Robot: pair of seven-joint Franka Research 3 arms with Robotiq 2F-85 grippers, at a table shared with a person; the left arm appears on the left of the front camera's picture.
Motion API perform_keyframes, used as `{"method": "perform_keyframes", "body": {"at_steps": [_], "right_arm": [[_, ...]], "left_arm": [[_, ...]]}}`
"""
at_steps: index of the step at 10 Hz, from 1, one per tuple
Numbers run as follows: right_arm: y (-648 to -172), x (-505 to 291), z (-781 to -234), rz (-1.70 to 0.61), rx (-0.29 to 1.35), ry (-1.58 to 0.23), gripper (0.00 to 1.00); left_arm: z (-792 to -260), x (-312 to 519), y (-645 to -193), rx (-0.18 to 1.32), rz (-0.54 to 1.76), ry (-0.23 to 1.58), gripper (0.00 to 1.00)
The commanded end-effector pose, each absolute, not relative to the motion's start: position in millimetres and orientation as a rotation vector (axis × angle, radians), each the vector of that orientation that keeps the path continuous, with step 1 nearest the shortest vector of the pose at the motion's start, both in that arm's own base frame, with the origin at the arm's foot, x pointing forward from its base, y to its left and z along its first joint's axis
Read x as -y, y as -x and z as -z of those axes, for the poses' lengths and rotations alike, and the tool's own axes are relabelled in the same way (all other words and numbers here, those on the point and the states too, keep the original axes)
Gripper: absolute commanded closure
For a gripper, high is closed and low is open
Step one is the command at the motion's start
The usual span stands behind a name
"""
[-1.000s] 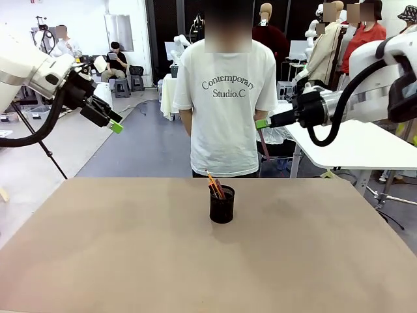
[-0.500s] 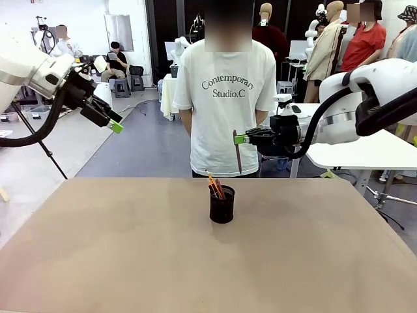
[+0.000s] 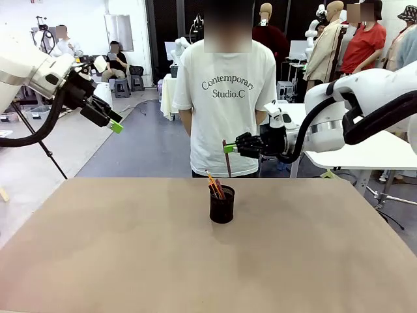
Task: Place the pens into the pen holder.
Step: Pick up a writing instrument from the table and place it into the Pen holder.
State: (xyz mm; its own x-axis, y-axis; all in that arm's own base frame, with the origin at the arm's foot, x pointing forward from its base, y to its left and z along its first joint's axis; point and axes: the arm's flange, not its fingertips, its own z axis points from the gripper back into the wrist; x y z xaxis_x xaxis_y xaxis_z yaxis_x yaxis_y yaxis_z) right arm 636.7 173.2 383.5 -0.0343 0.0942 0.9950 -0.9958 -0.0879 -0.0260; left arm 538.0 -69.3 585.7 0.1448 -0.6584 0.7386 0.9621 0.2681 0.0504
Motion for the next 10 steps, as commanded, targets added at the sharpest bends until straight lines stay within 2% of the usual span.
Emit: {"method": "perform_keyframes", "body": {"at_steps": [1, 9, 10], "right_arm": [[-631, -188, -367, -1.316, 1.137, -1.172, 1.0], [-613, -172, -313, -1.163, 0.987, -1.242, 1.0], [-613, -172, -317, -1.245, 1.0, -1.211, 1.0]], "left_arm": [[-586, 67, -539, 0.746, 1.249, 0.492, 0.0], [-586, 67, -539, 0.746, 1.249, 0.492, 0.0], [-586, 67, -539, 0.746, 1.249, 0.492, 0.0]]}}
